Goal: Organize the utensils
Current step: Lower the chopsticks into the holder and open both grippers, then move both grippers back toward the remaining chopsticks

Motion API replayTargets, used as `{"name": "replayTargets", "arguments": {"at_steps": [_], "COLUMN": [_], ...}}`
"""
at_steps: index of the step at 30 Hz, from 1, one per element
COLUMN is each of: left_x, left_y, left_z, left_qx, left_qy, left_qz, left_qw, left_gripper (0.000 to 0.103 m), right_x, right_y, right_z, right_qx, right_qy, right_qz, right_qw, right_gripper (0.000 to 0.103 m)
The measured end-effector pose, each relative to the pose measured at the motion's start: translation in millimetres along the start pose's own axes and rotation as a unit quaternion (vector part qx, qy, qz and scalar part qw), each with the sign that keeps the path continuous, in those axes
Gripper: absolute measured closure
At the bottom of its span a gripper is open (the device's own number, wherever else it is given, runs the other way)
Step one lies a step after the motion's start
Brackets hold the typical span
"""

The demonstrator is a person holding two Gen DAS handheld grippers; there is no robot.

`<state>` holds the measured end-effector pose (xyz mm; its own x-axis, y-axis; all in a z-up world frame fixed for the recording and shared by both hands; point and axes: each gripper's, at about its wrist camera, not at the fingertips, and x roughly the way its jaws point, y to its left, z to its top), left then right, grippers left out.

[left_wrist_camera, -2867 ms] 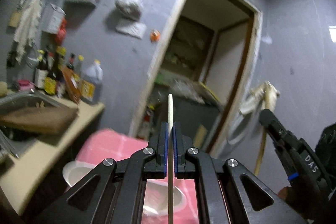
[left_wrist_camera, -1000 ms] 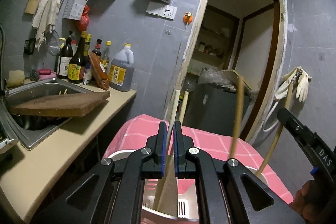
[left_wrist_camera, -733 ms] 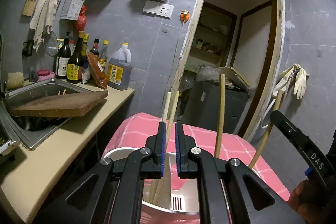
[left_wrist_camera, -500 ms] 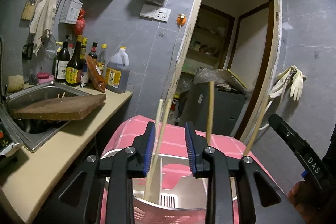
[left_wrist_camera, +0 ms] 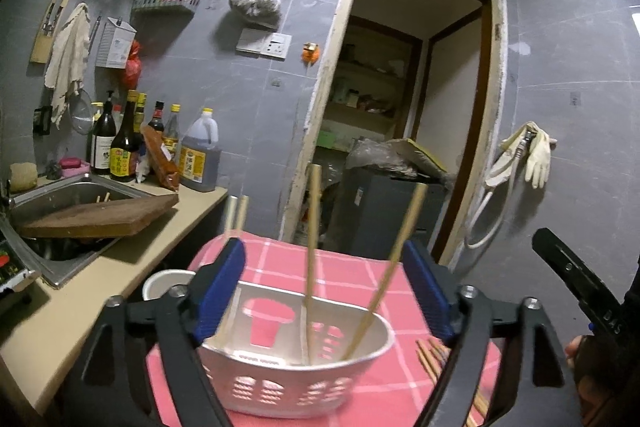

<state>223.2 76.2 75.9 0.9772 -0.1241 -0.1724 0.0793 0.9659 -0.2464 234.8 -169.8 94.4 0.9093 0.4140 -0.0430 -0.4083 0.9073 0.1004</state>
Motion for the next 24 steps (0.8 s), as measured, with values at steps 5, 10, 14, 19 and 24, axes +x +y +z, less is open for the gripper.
{"name": "replayTargets", "arguments": {"at_steps": [5, 10, 14, 19, 24], "left_x": [-5, -5, 1, 16, 34], "left_y": [-24, -48, -68, -87, -97], "left_z": [-9, -23, -38, -64, -87], "left_qx": [0.006, 0.011, 0.028, 0.038, 0.051], "left_qy": [0.003, 0.020, 0.039, 0.071, 0.111], "left_qz": [-0.020, -0.045, -0.056, -0.056, -0.050], "left_qw": [0.9998, 0.9987, 0.9972, 0.9952, 0.9912], "left_gripper": [0.008, 0.007, 0.007, 0.007, 0.007], "right_x": [-24, -42, -49, -48, -42], "right_y": [-17, -32, -43, -58, -71], "right_z": [1, -3, -12, -29, -45], "right_qx": [-0.018, -0.033, -0.041, -0.049, -0.045], "right_qy": [-0.004, 0.000, 0.015, 0.052, 0.096], "right_qz": [-0.026, -0.043, -0.054, -0.068, -0.074], "right_qw": [0.999, 0.999, 0.998, 0.995, 0.992], "right_gripper": [0.010, 0.000, 0.000, 0.000, 0.000]}}
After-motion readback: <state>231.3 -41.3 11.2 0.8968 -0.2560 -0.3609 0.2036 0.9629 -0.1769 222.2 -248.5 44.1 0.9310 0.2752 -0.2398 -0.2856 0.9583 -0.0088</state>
